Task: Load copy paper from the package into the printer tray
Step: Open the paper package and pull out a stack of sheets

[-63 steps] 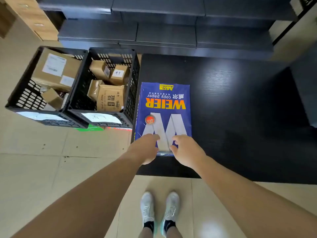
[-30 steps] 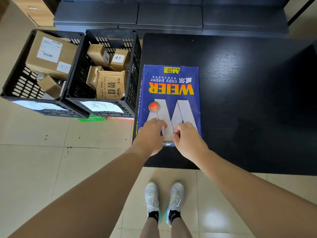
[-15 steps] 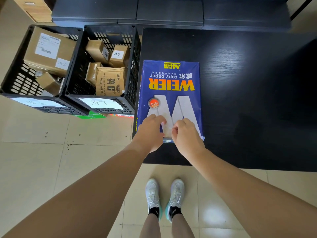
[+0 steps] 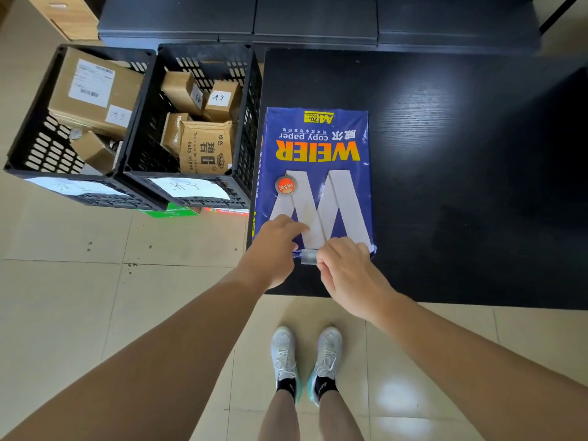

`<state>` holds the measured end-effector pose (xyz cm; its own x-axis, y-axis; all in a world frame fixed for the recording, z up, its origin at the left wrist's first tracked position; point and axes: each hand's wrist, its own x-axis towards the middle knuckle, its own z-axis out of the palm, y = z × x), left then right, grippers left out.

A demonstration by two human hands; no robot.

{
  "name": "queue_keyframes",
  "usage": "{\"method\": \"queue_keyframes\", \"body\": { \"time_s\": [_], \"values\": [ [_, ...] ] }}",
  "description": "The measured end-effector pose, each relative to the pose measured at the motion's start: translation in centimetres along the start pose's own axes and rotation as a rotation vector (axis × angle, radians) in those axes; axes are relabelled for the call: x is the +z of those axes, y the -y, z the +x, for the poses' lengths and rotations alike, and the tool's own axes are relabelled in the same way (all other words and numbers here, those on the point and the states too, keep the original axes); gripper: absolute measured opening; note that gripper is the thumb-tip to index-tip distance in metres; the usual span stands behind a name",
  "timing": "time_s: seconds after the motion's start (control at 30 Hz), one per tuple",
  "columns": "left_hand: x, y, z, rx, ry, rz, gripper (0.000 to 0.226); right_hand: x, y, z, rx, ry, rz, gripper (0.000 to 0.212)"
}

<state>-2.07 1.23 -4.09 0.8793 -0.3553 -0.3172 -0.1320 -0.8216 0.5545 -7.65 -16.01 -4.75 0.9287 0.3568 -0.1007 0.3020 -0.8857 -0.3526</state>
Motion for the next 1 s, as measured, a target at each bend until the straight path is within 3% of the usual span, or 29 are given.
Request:
{"method": "queue_keyframes", "body": {
  "time_s": [0.23, 0.4, 0.63, 0.8, 0.9, 1.0],
  "values": [
    [2.3, -0.2, -5.1, 0.127, -0.034, 0.163, 0.04, 2.1, 1.1, -3.8, 0.159, 0.042, 0.207, 0.019],
    [3.8, -0.8, -5.4, -0.066, 0.006, 0.159, 0.024, 2.5, 0.9, -2.7, 0.336, 0.063, 0.352, 0.014],
    [5.2, -1.6, -3.9, -0.278, -0.09, 0.157, 0.025, 3.4, 1.6, -1.3, 0.522, -0.038, 0.415, 0.015],
    [5.6, -2.3, -3.3, -0.325, -0.103, 0.223, 0.027, 3.3, 2.8, -1.0, 0.622, -0.128, 0.48, 0.052],
    [5.7, -2.1, -3.2, -0.36, -0.111, 0.15, 0.023, 3.8, 2.7, -0.9, 0.668, -0.17, 0.48, 0.02],
    [5.5, -1.8, -3.0, -0.403, -0.138, 0.045, 0.022, 4.3, 2.0, -0.9, 0.695, -0.211, 0.508, 0.014]
  ]
}}
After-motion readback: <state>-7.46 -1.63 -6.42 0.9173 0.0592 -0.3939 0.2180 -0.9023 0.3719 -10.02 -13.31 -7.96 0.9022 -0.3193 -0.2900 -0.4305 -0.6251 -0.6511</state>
